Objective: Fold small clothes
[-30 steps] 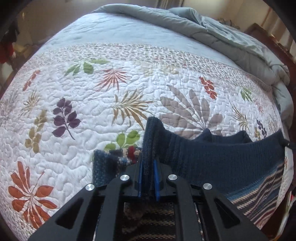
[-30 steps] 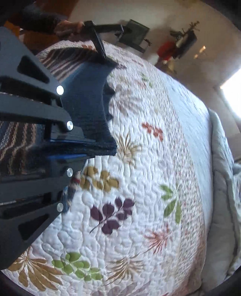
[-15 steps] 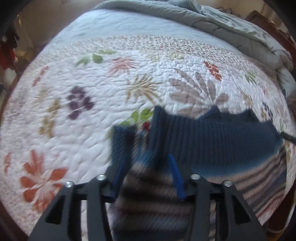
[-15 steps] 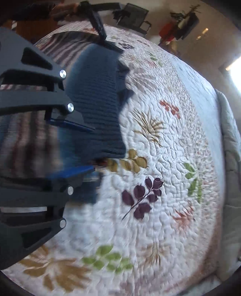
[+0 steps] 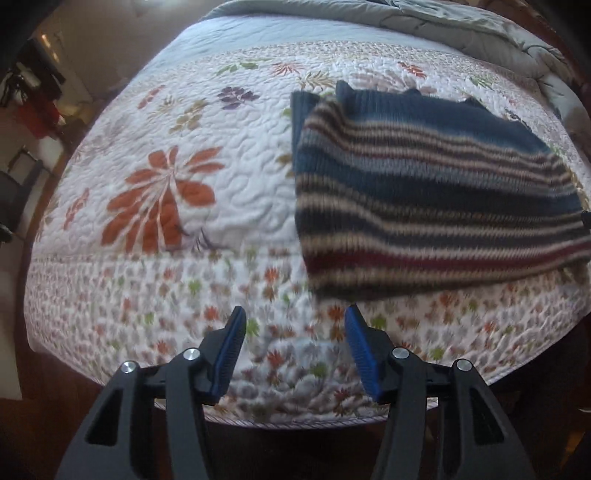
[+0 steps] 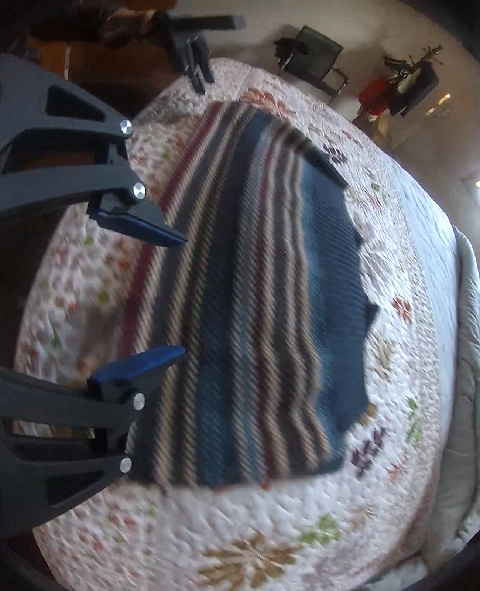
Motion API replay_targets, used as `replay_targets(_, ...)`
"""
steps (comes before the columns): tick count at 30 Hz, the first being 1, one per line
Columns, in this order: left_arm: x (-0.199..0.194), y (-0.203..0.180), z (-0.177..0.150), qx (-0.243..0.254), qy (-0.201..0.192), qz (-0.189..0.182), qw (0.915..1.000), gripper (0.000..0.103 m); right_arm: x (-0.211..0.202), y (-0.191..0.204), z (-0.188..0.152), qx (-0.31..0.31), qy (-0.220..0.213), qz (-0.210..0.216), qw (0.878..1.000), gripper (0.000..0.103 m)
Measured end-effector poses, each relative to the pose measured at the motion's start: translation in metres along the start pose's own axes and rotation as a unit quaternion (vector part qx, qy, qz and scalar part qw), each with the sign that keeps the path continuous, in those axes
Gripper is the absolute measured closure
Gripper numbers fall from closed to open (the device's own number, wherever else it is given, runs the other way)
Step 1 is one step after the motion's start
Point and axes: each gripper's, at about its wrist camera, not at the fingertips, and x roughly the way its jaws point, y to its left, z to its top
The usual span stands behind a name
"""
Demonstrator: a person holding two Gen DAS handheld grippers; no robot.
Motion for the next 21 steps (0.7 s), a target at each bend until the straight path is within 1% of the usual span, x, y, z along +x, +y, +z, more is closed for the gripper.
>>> replay_targets(2,0.011,-0.003,-0.005,-0.008,0.003,-0.004,1.0000,0.047,0.003,0.002,-0.006,0.023,0.000,0.024,0.999,0.047)
replay_targets(3,0.018,-0.004,-0.005,-0.011,-0.002,0.004,0.9999,0.047,0.004,0.001,-0.010,0.041,-0.002,0.039,0.998,0.047)
replay_targets(5,0.028,-0.004,-0.001,-0.020,-0.008,0.020,0.9996,0.047,0.005,0.001,-0.016,0.062,-0.006,0.054,0.997,0.047)
replay_targets(8,0.038,0.003,0.008,-0.051,-0.014,-0.009,0.9986,0.047,0.005,0.001,-0.023,0.079,-0.004,0.073,0.994,0.046)
replay_targets(10,0.044,0.006,0.014,-0.068,-0.009,-0.040,0.9968,0.049,0.005,0.002,-0.029,0.085,0.002,0.073,0.994,0.046)
replay_targets(11,0.045,0.007,0.017,-0.075,-0.010,-0.053,0.9957,0.053,0.005,0.002,-0.031,0.086,0.005,0.069,0.994,0.046)
replay_targets(12,0.046,0.009,0.019,-0.082,-0.010,-0.072,0.9940,0.064,0.005,0.002,-0.032,0.087,0.007,0.064,0.994,0.046)
replay_targets(14,0.048,0.014,0.023,-0.092,-0.007,-0.102,0.9905,0.077,0.003,0.001,-0.033,0.090,0.008,0.061,0.994,0.046)
replay_targets(15,0.047,0.017,0.024,-0.104,-0.009,-0.107,0.9887,0.080,0.003,0.001,-0.033,0.091,0.007,0.060,0.994,0.046)
replay_targets(17,0.043,0.024,0.025,-0.118,-0.016,-0.102,0.9876,0.083,0.002,0.000,-0.032,0.090,0.006,0.058,0.994,0.046)
replay_targets(19,0.023,0.031,0.025,-0.129,-0.043,-0.103,0.9854,0.084,0.000,0.001,-0.033,0.088,0.004,0.057,0.994,0.046)
replay_targets(21,-0.002,0.032,0.024,-0.113,-0.078,-0.087,0.9867,0.085,0.000,0.000,-0.032,0.087,0.004,0.060,0.994,0.045)
